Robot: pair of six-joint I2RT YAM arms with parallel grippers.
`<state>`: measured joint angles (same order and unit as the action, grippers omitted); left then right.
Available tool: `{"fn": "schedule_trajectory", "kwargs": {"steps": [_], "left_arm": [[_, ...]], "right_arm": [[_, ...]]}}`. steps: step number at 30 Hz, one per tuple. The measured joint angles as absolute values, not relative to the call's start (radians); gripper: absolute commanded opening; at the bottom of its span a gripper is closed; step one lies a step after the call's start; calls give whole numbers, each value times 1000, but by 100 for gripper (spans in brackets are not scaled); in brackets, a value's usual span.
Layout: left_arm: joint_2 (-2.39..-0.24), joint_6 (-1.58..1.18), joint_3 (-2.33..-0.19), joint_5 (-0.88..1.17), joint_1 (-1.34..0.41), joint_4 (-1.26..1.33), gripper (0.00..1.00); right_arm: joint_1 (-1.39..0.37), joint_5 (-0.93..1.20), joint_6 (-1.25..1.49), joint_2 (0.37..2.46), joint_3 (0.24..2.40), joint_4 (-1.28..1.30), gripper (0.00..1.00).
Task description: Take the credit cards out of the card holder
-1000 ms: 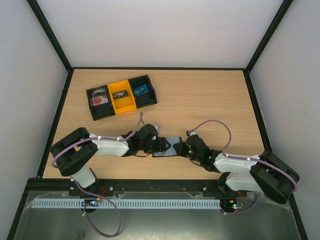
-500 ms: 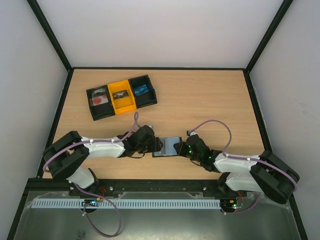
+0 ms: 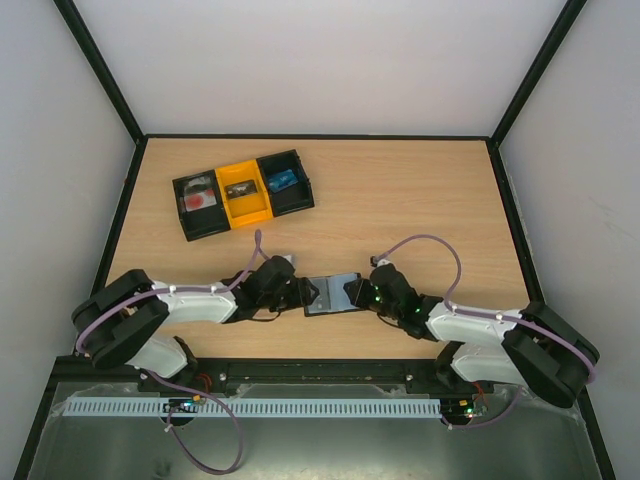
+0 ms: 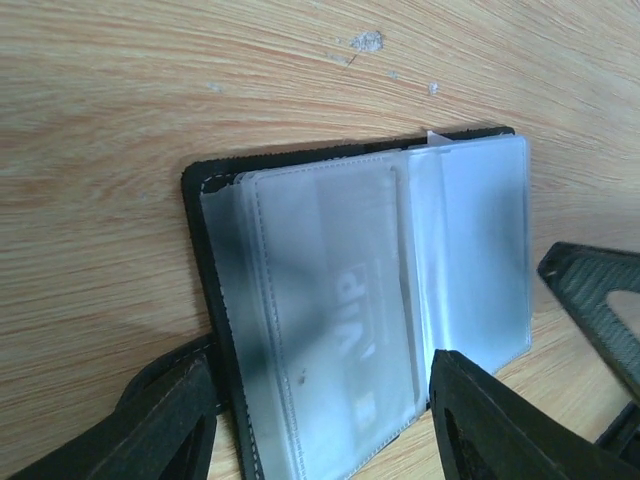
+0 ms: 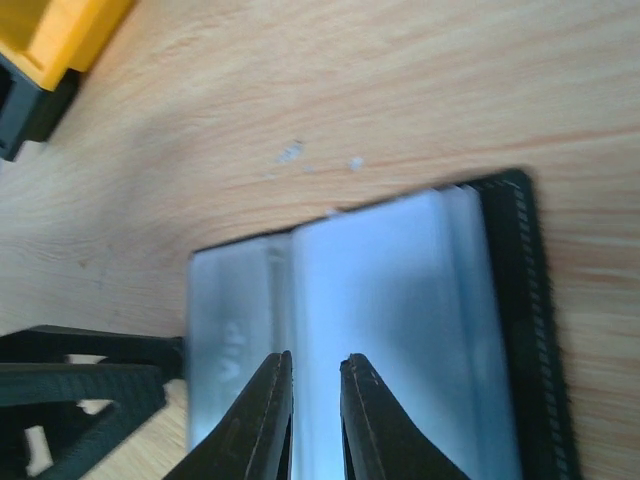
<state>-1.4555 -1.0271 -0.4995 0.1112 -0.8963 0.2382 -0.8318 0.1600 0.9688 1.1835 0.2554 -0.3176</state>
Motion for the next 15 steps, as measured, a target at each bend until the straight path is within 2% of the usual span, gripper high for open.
{"fn": "schedule_trajectory", "kwargs": {"steps": [8, 15], "left_arm": [[-1407, -1045, -453, 132, -867, 272, 56], [-1388, -1064, -385, 171, -833, 355, 51]], "right_arm": [[-856, 167, 965, 1196, 329, -311, 15], [-904, 179, 944, 1316, 407, -307, 14]]}}
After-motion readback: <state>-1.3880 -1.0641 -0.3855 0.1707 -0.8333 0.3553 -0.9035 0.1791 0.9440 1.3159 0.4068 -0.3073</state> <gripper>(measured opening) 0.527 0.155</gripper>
